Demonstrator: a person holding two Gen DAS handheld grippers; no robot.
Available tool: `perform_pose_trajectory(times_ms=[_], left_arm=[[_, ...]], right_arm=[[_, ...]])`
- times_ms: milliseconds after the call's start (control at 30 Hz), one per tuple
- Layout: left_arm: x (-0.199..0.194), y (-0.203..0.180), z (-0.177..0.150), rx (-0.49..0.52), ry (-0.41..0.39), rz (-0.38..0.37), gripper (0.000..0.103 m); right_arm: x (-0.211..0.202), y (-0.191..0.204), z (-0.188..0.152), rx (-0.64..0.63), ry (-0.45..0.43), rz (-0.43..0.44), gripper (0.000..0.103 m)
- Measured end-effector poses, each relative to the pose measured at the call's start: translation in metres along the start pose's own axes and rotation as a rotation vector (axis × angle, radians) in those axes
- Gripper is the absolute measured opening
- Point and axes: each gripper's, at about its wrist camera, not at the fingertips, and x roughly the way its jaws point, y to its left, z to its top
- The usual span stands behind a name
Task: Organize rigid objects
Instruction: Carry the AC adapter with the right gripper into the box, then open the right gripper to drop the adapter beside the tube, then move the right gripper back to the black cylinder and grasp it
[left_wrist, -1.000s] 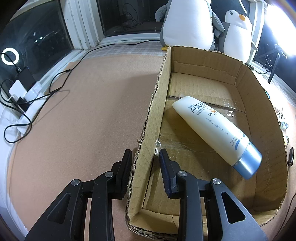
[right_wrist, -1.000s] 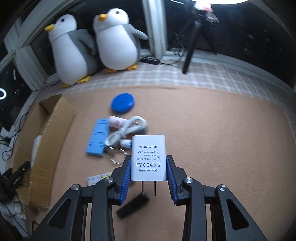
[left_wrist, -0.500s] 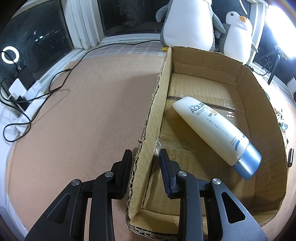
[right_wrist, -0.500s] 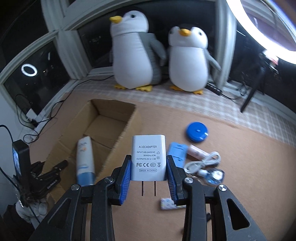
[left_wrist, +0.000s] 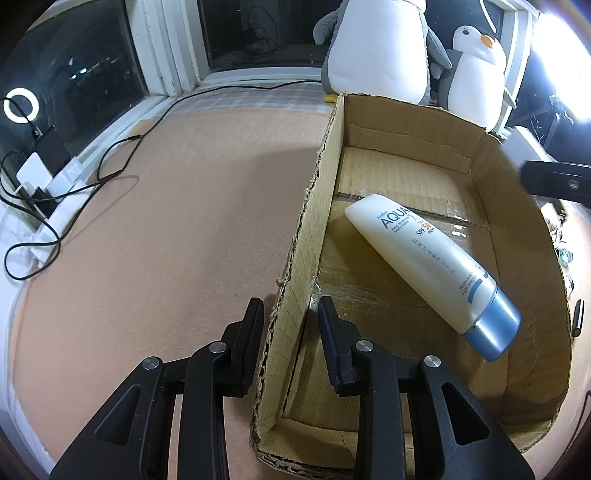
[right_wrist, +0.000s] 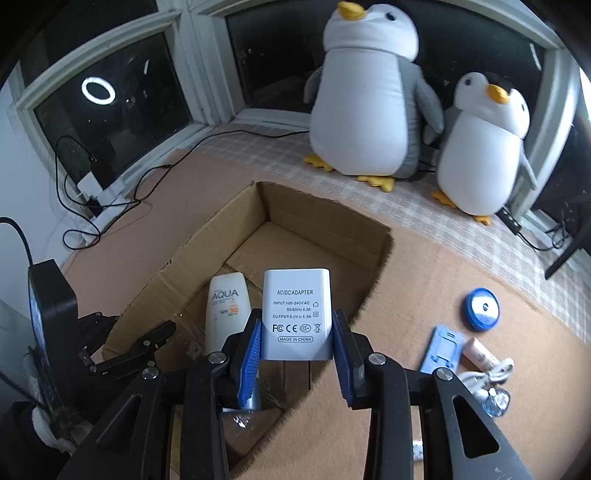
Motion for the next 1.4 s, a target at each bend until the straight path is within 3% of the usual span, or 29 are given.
perform_pose_trajectory(times_ms=[333, 733, 867, 1400], left_arm=[[0.001, 0.002, -0.001, -0.006, -0.001, -0.007, 0.029], [0.001, 0.002, -0.001, -0.002, 0.000, -0.006, 0.029], [0.001, 0.002, -0.001, -0.001, -0.001, -0.006, 0.029], [0.001, 0.003, 0.000, 0.002, -0.002, -0.004, 0.029]], right_arm=[[0.037, 0.015, 0.012, -0.063, 0.058, -0.019, 0.032], [0.053, 0.017, 0.011, -0.079, 0.090, -0.031, 0.033], [0.052, 0.018, 0.012, -0.077, 0.087, -0.022, 0.057], [0.029, 0.015, 0.009, -0.042, 0.047, 0.001, 0.057]])
